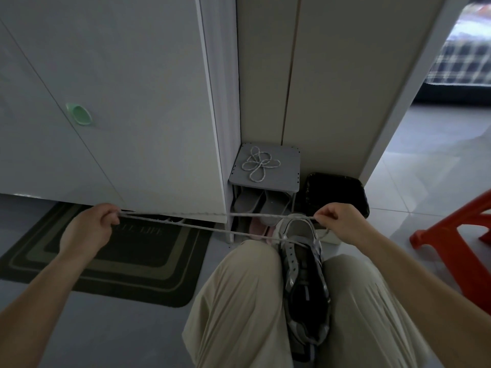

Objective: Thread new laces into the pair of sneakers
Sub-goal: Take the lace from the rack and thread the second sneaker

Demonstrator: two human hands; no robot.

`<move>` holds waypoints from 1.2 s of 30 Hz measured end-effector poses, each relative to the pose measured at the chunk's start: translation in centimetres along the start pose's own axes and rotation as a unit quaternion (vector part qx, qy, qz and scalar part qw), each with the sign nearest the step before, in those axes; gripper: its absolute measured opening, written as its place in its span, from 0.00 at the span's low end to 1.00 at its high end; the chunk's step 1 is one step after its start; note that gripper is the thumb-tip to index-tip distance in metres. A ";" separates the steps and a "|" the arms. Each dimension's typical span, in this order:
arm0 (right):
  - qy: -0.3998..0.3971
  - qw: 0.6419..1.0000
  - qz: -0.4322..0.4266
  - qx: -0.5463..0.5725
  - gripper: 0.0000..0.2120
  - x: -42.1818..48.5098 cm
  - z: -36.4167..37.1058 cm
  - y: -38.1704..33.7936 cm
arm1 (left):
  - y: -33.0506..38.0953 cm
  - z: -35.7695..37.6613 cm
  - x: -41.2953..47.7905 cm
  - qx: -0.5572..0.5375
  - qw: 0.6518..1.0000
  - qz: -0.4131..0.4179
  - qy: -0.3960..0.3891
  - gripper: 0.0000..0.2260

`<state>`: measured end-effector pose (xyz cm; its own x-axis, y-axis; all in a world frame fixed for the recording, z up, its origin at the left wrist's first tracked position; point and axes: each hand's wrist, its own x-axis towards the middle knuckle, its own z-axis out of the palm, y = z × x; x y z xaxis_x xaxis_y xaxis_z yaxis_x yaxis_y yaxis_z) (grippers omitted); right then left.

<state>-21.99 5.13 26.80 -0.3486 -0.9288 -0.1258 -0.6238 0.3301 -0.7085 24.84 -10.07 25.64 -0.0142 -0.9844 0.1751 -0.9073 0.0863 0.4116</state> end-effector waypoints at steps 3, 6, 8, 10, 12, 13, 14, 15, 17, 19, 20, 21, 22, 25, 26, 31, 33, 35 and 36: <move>-0.038 0.999 -0.016 -0.021 0.06 -0.3 0.4 -0.1 | -1.6 -0.9 0.5 0.015 1.000 -0.007 -0.001 0.09; -0.060 0.996 -0.036 -0.056 0.09 -0.6 1.3 -0.2 | -2.7 -1.4 0.8 0.016 1.000 -0.019 0.001 0.08; -0.069 0.994 -0.047 -0.072 0.08 -0.7 1.6 -0.2 | -3.1 -1.6 0.8 0.015 1.000 -0.020 -0.005 0.08; -0.073 0.992 -0.057 -0.085 0.08 -0.8 1.7 -0.1 | -3.4 -1.8 0.9 0.012 1.000 -0.021 -0.011 0.08; -0.074 0.991 -0.065 -0.092 0.09 -0.8 1.8 0.1 | -3.9 -2.2 1.0 0.004 0.999 -0.033 -0.018 0.08; -0.075 0.991 -0.068 -0.091 0.09 -0.9 1.8 0.0 | -4.1 -2.3 1.0 0.000 0.999 -0.043 -0.023 0.08; -0.075 0.990 -0.073 -0.089 0.07 -1.0 1.8 -0.1 | -4.3 -2.4 1.1 -0.007 0.998 -0.055 -0.025 0.08; -0.076 0.990 -0.078 -0.084 0.05 -1.1 2.0 -0.3 | -4.5 -2.5 1.0 -0.014 0.997 -0.066 -0.025 0.08; -0.080 0.991 -0.090 -0.067 0.07 -1.3 2.1 -1.0 | -4.5 -2.6 0.9 -0.028 0.995 -0.089 -0.027 0.08; -0.101 0.985 -0.109 -0.085 0.08 -1.2 2.5 -1.5 | -4.0 -2.4 0.8 -0.067 0.991 -0.110 -0.035 0.08; -0.117 0.979 -0.128 -0.110 0.05 -1.2 2.8 -1.9 | -3.6 -2.3 0.7 -0.099 0.987 -0.125 -0.036 0.07; -0.131 0.971 -0.143 -0.140 0.04 -1.3 3.1 -2.2 | -3.1 -2.2 0.7 -0.145 0.978 -0.147 -0.040 0.07; -0.135 0.964 -0.160 -0.167 0.04 -1.2 3.5 -2.3 | -2.4 -2.2 0.6 -0.203 0.962 -0.173 -0.056 0.07; -0.121 0.946 -0.192 -0.233 0.05 -1.0 4.7 -2.4 | 0.1 -2.4 0.6 -0.396 0.877 -0.230 -0.144 0.06; -0.118 0.942 -0.196 -0.245 0.06 -0.8 4.9 -2.3 | 1.0 -2.5 0.7 -0.448 0.846 -0.237 -0.163 0.05; -0.114 0.957 -0.182 -0.193 0.08 -0.9 4.4 -2.8 | 5.3 -1.9 0.8 -0.521 0.789 -0.235 -0.228 0.05; -0.097 0.972 -0.153 -0.150 0.09 -1.2 3.8 -3.0 | 6.9 -1.4 0.3 -0.482 0.803 -0.211 -0.280 0.07; -0.078 0.984 -0.114 -0.109 0.11 -1.4 3.0 -3.2 | 8.8 -0.6 -0.3 -0.455 0.809 -0.181 -0.325 0.07; -0.073 0.988 -0.106 -0.090 0.10 -1.3 2.7 -3.1 | 9.7 -0.2 -0.5 -0.450 0.810 -0.166 -0.338 0.07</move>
<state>-17.74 4.90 27.27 -0.1013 -0.9902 -0.0965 -0.7907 0.1390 -0.5962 16.16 -8.72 29.69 -0.3344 -0.8090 -0.4833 -0.2383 -0.4236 0.8739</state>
